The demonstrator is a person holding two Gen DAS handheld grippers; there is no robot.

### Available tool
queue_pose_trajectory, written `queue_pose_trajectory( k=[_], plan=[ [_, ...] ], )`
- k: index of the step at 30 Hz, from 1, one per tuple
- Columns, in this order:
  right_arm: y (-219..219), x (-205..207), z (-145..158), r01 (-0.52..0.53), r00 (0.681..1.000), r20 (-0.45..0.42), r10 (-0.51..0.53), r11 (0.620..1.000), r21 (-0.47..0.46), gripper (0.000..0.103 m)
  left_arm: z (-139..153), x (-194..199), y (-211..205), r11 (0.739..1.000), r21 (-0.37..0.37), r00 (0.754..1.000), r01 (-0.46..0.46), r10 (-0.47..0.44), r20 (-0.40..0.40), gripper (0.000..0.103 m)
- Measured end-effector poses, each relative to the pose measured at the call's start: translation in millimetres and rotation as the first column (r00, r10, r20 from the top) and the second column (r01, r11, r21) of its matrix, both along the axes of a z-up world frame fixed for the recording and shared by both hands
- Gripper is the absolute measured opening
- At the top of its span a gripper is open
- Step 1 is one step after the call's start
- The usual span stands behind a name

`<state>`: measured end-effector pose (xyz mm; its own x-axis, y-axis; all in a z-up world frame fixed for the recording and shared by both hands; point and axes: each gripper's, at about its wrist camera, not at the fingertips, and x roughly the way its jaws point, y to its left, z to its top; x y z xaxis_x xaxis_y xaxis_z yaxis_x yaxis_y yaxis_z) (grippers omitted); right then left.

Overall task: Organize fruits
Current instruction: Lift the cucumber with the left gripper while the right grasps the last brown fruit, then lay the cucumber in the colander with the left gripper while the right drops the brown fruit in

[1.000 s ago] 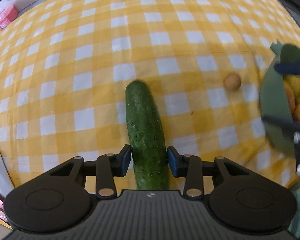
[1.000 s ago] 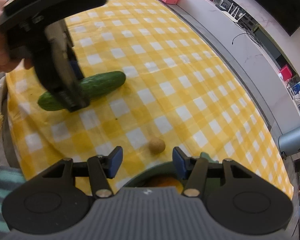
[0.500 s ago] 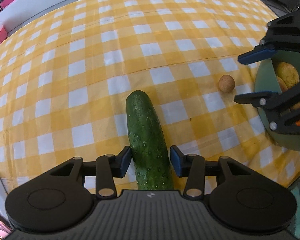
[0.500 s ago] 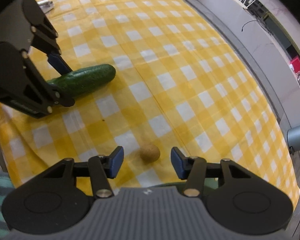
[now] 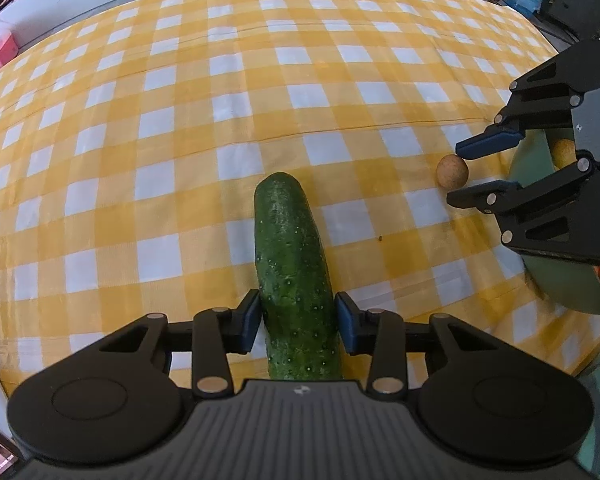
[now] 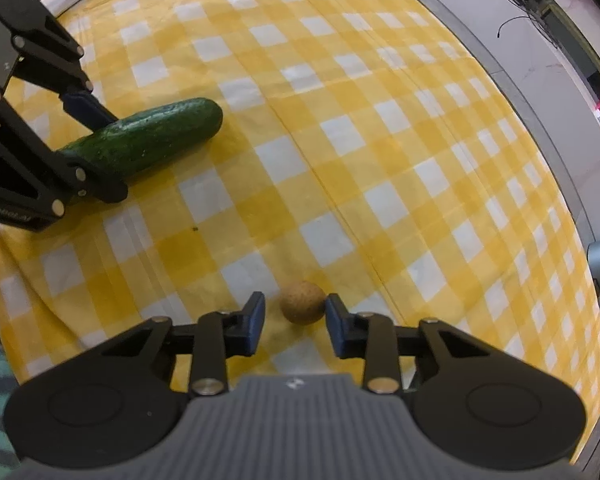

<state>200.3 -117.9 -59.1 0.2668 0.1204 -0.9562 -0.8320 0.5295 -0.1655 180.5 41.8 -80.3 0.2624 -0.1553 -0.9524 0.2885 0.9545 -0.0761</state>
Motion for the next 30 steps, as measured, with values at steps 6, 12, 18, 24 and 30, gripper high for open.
queue_pose_trajectory(
  k=[6,12,18,24,30],
  plan=[
    [0,-4,0,0.006,0.999,0.045,-0.005,1.0,-0.02,0.021,4,-3,1,1.0,-0.004,1.0,-0.017,0.017,0.011,0.044],
    [-6,-14,20,0.018,0.996,0.083,-0.021,0.999,0.04,0.02,24,-13,-6,1.0,0.011,0.998,-0.007,0.006,0.058,0.044],
    [-10,-36,50,0.006,0.995,0.102,-0.017,0.994,0.111,0.02,51,-28,-15,1.0,0.01,0.995,0.007,-0.008,0.102,0.043],
    [-21,-62,83,-0.008,0.992,0.128,-0.016,0.984,0.178,0.02,83,-43,-30,1.0,-0.026,0.988,0.012,-0.008,0.152,0.043],
    [-41,-93,113,-0.011,0.984,0.178,-0.028,0.977,0.213,0.02,111,-55,-50,0.993,-0.121,0.987,0.008,0.012,0.158,0.043]
  ],
)
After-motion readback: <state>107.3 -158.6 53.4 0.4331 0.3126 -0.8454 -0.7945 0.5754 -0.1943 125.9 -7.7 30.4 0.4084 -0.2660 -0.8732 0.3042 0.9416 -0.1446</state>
